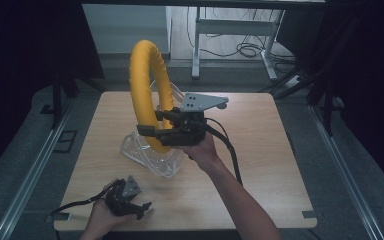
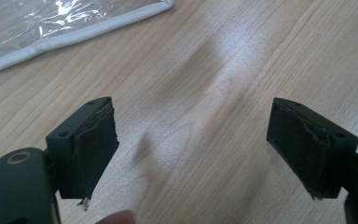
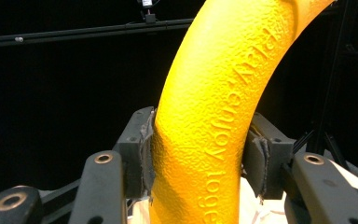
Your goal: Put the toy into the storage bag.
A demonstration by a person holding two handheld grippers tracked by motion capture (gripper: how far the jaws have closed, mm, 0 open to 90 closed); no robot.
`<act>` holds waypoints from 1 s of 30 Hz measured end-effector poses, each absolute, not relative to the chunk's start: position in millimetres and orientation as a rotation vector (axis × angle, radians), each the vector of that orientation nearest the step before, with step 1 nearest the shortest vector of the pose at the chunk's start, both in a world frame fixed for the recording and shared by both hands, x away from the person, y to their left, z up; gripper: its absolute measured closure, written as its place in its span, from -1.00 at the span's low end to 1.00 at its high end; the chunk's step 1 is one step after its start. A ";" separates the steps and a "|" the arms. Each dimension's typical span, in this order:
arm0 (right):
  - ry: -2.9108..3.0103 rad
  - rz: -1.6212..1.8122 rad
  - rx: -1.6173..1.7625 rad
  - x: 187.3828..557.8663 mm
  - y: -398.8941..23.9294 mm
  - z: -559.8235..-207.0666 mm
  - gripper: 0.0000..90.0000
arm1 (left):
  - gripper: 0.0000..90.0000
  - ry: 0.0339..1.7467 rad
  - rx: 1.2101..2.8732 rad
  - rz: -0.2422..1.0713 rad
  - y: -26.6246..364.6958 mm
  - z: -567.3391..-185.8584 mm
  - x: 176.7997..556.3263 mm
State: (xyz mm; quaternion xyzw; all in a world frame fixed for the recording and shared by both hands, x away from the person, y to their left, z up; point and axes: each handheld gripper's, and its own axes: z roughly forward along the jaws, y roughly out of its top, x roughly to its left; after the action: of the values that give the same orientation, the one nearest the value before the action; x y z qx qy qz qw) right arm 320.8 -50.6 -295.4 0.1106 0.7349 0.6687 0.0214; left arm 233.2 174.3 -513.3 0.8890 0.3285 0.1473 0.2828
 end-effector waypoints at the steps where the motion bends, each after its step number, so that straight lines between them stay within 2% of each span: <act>1: 2.280 2.072 0.343 321.5 -50.3 -296.6 0.10 | -0.65 0.879 2.382 0.393 174.1 -513.5 233.2; 30: 2.318 2.070 0.407 333.7 -48.8 -324.1 0.10 | -0.65 0.878 2.390 0.392 173.6 -514.3 233.3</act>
State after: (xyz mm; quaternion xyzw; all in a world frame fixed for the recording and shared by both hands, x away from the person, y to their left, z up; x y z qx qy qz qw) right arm 333.7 -48.8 -324.1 0.1300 0.7396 0.6604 0.0035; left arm 233.3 173.6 -514.3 0.8909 0.3272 0.1462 0.2789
